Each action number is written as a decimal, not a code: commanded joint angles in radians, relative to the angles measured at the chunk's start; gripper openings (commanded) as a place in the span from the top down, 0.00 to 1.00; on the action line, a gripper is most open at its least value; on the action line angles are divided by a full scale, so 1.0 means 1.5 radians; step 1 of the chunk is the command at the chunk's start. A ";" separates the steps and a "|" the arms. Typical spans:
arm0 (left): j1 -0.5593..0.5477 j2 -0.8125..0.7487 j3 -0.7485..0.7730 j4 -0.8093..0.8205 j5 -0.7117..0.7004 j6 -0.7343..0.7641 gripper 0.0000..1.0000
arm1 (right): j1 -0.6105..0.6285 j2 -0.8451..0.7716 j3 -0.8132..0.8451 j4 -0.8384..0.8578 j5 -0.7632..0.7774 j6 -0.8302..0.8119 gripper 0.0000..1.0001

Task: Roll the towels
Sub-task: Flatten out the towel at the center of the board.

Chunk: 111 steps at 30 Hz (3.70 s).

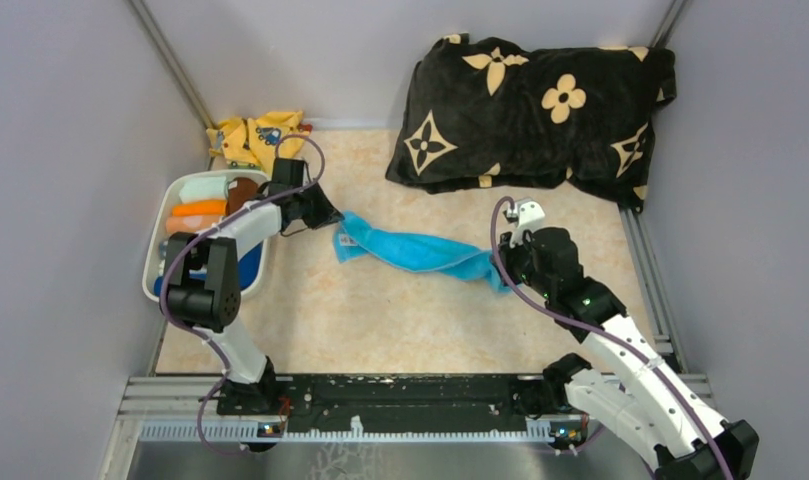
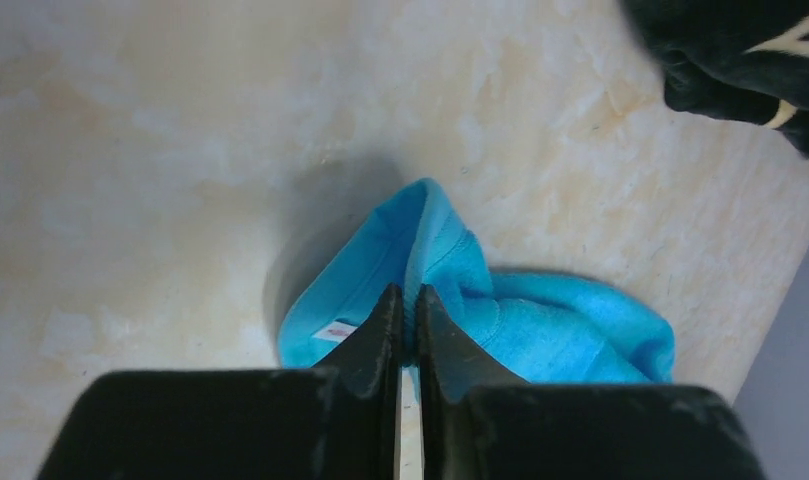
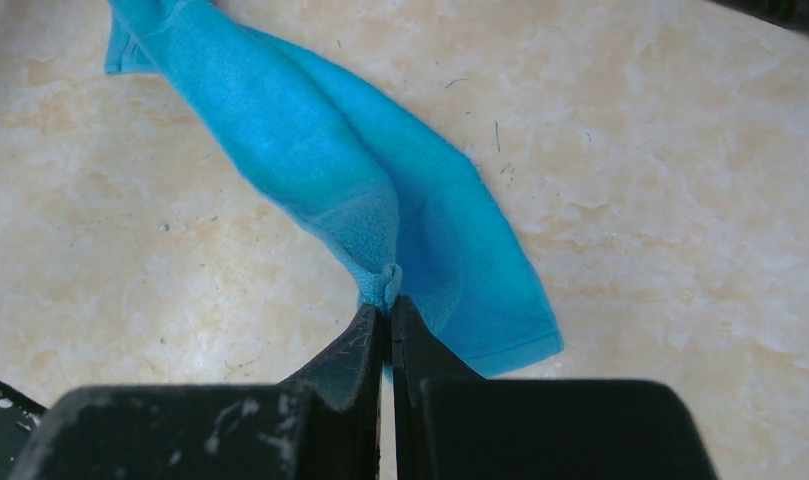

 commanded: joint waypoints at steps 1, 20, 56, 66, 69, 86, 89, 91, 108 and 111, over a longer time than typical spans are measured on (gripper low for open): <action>0.005 0.016 0.068 0.019 0.032 0.015 1.00 | -0.006 0.013 0.007 0.065 0.029 -0.001 1.00; 0.094 -0.071 0.337 -0.047 0.078 0.014 1.00 | -0.066 0.138 0.202 0.247 0.130 -0.287 1.00; 0.069 -0.344 -0.178 -0.220 -0.038 0.109 0.36 | -0.066 0.083 0.035 -0.148 -0.080 0.210 0.47; -0.094 -0.161 -0.096 -0.124 -0.017 0.093 0.33 | -0.075 0.253 -0.023 -0.002 0.027 0.303 0.43; -0.094 -0.104 -0.095 -0.097 -0.006 0.086 0.33 | -0.090 0.283 -0.043 0.043 0.025 0.315 0.38; 0.012 0.008 -0.139 -0.056 -0.004 0.033 0.32 | -0.262 0.637 0.177 0.193 -0.105 0.181 0.26; 0.012 -0.007 -0.138 -0.063 -0.009 0.034 0.32 | -0.260 0.634 0.230 0.152 -0.148 0.163 0.26; 0.012 -0.021 -0.144 -0.066 -0.021 0.034 0.32 | -0.253 0.591 0.226 0.121 -0.165 0.158 0.25; 0.011 -0.054 -0.184 -0.069 -0.049 0.019 0.31 | -0.090 0.256 -0.099 0.142 -0.242 0.316 0.25; 0.012 -0.057 -0.189 -0.070 -0.051 0.017 0.31 | -0.080 0.268 -0.135 0.181 -0.235 0.338 0.25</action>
